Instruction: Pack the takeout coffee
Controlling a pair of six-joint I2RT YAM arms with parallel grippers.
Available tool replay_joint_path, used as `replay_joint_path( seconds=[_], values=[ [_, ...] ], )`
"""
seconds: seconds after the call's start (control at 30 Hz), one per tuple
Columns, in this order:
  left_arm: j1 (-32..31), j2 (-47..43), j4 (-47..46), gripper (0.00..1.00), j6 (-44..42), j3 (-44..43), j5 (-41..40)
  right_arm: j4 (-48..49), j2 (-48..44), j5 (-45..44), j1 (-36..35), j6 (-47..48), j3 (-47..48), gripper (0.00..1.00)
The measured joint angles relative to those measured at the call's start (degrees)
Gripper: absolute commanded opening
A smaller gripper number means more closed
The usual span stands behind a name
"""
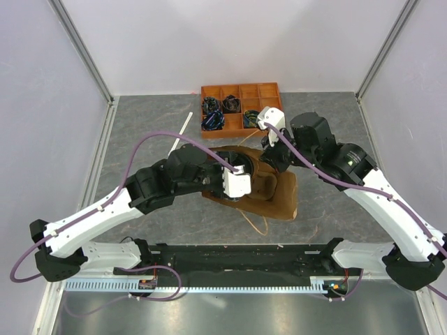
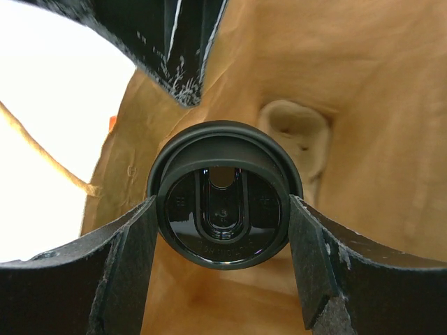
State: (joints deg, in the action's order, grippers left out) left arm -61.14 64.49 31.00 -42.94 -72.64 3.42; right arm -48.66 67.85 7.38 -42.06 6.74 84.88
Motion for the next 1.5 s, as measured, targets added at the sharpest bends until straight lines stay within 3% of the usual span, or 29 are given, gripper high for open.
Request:
replay_joint_path(
  seconds=[0.37,0.8,1.17,1.5],
  values=[
    [-0.2,1.4,-2.3,0.33,-0.6,5.4,-8.3,0.9,-3.1,-0.4,-1.1,-8.7,-2.5,0.00],
    [-0.1,1.2,-5.0,0.31,0.1,11.8,-13.6,3.2,-5.3,8.2,-1.7,-15.3,-7.7,0.00],
    [0.0,-2.0,-7.0,0.31,-0.2,14.1,-12.6,4.5,-4.5,13.9,-1.7,-19.7,-7.1,0.00],
    [0.0,-7.3,-0.2,0.29,-3.4,13.0,-7.6,4.9,-4.4,18.3,-1.7,-22.8,-7.0,0.00]
  ],
)
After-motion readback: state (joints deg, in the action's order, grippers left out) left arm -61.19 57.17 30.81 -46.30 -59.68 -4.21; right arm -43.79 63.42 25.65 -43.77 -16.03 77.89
